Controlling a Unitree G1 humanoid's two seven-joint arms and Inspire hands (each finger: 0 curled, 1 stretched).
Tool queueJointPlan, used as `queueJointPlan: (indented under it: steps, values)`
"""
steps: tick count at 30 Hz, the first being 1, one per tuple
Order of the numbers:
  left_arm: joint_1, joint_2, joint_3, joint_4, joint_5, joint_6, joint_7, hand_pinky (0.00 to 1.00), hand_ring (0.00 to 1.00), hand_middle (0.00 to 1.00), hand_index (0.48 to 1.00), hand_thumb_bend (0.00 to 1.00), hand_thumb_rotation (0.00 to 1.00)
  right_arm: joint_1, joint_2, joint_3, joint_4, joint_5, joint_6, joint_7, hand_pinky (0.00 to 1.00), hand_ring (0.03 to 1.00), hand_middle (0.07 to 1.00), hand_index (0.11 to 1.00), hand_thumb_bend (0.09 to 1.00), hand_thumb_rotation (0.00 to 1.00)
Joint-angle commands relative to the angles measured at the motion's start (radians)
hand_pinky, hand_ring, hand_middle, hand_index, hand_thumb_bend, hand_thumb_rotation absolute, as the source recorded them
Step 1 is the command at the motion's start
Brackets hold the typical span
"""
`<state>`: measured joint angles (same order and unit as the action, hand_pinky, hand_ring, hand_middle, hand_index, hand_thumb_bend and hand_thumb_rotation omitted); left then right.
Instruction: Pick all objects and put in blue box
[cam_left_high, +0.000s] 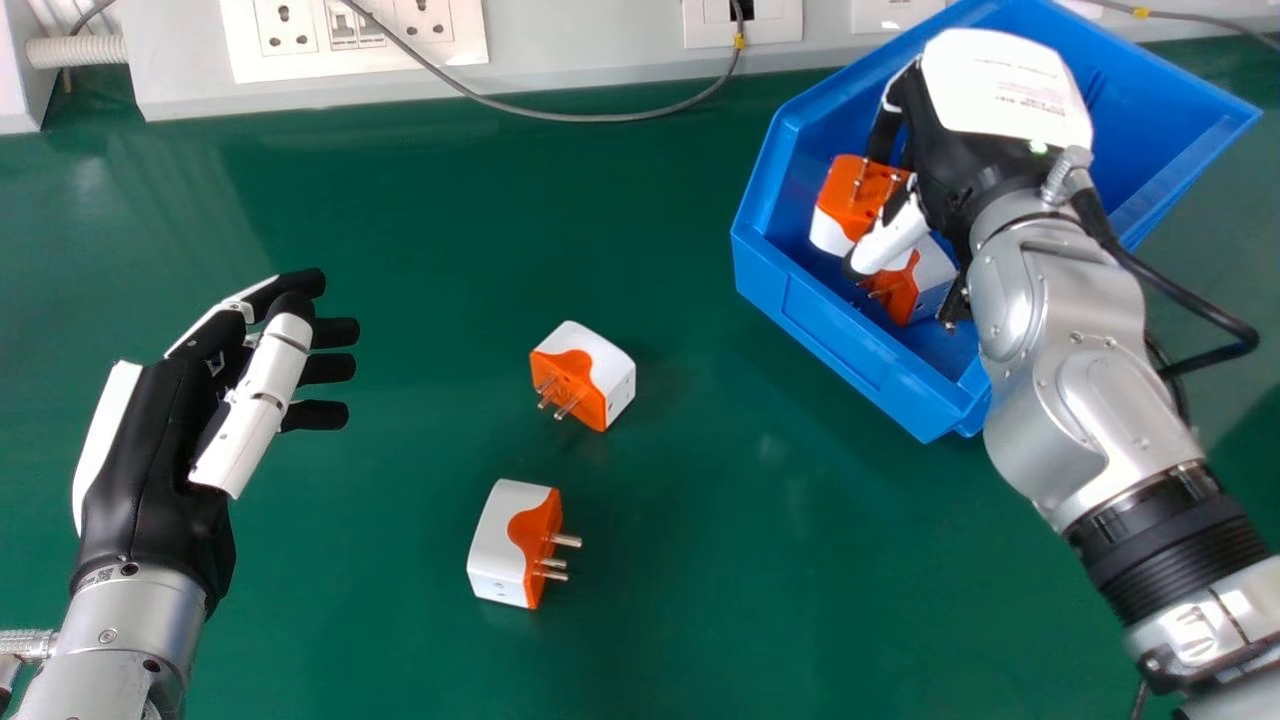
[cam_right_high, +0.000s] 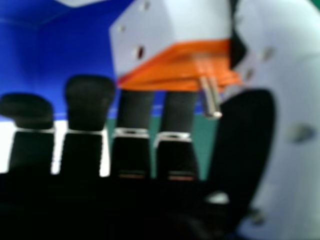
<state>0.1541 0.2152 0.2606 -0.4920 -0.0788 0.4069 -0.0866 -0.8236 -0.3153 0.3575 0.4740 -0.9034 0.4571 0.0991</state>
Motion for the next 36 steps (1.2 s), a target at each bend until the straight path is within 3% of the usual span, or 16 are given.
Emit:
queueJointPlan:
  steps: [1, 11, 36]
  values:
    - [0.006, 0.001, 0.003, -0.032, 0.000, 0.001, 0.005, 0.62, 0.71, 0.72, 0.793, 0.26, 0.69, -0.081, -0.011, 0.002, 0.009, -0.017, 0.018, -0.033, 0.10, 0.150, 0.380, 0.482, 0.508, 0.00]
    - [0.011, 0.001, 0.007, -0.039, -0.002, 0.002, 0.003, 0.62, 0.70, 0.72, 0.792, 0.26, 0.70, -0.110, -0.038, 0.034, 0.078, -0.040, 0.058, -0.095, 0.13, 0.179, 0.385, 0.491, 0.510, 0.00]
    - [0.017, 0.000, 0.008, -0.041, -0.004, -0.005, 0.003, 0.61, 0.70, 0.72, 0.791, 0.25, 0.69, -0.116, -0.032, 0.010, 0.107, 0.013, 0.106, -0.154, 0.20, 0.251, 0.401, 0.510, 0.516, 0.00]
